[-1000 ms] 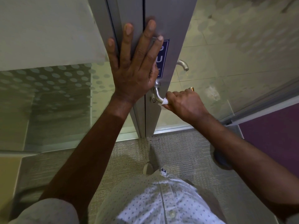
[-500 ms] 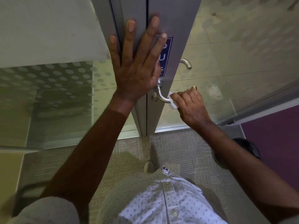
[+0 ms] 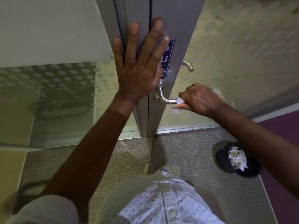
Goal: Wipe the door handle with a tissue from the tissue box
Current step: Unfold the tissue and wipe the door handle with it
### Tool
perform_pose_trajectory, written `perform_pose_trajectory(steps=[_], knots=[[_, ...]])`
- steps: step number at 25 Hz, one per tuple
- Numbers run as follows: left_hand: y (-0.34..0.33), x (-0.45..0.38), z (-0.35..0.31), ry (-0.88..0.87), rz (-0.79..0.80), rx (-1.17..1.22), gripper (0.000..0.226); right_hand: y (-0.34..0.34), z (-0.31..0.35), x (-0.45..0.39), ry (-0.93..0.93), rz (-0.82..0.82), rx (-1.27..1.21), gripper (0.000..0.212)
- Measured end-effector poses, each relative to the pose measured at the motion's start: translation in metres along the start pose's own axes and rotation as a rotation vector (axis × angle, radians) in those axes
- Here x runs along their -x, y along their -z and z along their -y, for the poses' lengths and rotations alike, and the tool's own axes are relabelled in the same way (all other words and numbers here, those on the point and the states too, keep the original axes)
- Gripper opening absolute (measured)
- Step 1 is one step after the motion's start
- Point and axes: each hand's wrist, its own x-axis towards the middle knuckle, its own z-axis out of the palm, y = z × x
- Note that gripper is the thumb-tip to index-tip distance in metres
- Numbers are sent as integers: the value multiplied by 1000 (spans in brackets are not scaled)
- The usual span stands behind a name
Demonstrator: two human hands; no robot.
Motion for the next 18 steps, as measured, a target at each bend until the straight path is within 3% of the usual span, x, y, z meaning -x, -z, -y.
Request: perform_pose_trajectory(steps=[3, 8, 14, 18], knots=[[1, -1, 0, -5, 6, 1, 54, 7, 4, -4, -49, 109, -3, 72], [2, -2, 0, -17, 17, -14, 55, -17, 2, 17, -5, -193, -135, 47], [1, -2, 1, -16, 41, -7, 58, -34, -14, 26, 105, -312, -52, 16], [2, -3, -1, -23, 33, -19, 58, -34, -25, 28, 139, -328, 19, 14]])
